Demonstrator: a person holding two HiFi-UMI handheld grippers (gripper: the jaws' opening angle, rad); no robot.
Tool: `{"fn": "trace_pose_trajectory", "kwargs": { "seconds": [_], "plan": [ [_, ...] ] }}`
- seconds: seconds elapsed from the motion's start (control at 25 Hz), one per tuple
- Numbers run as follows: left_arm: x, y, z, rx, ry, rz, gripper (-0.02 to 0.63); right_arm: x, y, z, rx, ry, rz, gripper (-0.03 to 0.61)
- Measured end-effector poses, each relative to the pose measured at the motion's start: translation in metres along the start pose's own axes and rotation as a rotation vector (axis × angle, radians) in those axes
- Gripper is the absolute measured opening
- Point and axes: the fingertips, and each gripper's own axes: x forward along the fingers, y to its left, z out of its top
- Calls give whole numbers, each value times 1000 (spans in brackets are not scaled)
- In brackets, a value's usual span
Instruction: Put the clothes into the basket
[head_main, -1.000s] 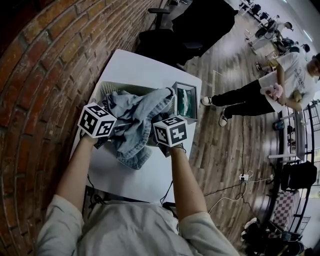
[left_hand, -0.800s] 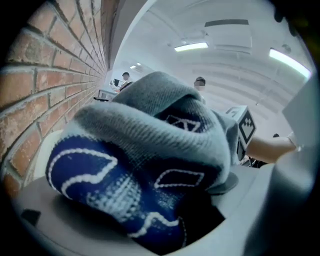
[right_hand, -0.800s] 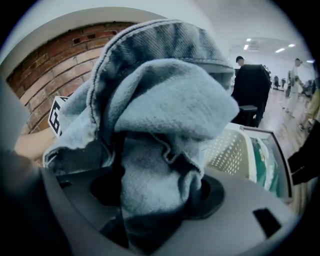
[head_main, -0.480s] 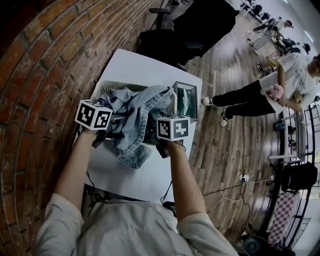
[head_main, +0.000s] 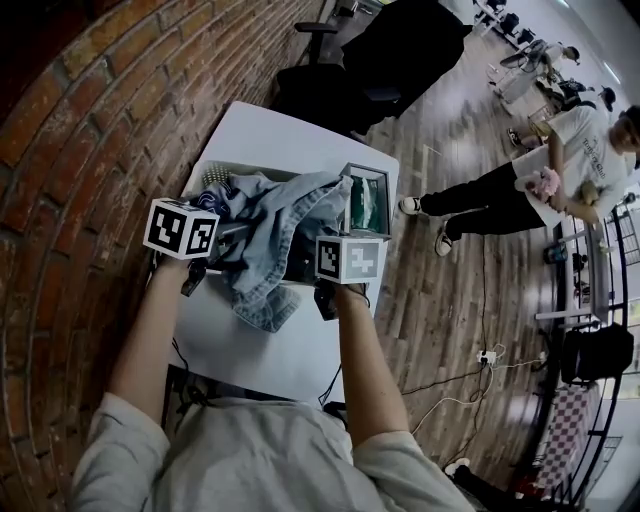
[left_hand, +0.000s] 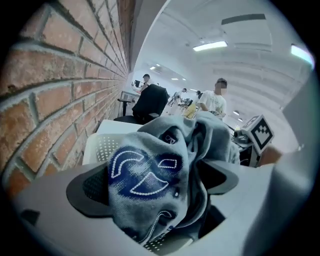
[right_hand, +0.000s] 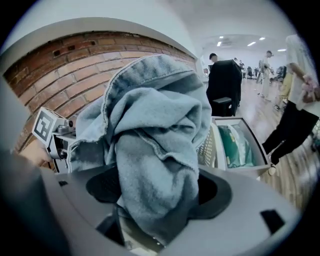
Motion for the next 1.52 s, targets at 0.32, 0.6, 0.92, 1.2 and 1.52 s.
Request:
{"fn": "trace_pose_trajectory", "kwargs": {
  "seconds": [0.32,0.6,0.92,1.2,1.52],
  "plan": [
    [-32,-6,28,-51,-244,36,537,-30,2,20,-23,-157,-64,351],
    [-45,-31,40,-20,-363,17,534,-58,22,44,-74,-342,-40,331],
    [-52,-66,35,82,-376,-48,384,-70,46,44,-111,-464,15,143],
    [-68,-84,32,122,-439,-61,45,-91,68,49,-171,-564,54,42],
    [-98,-122,31,228,-499,-31,9,-124,95,39,-234,-657,66,8]
  ]
}}
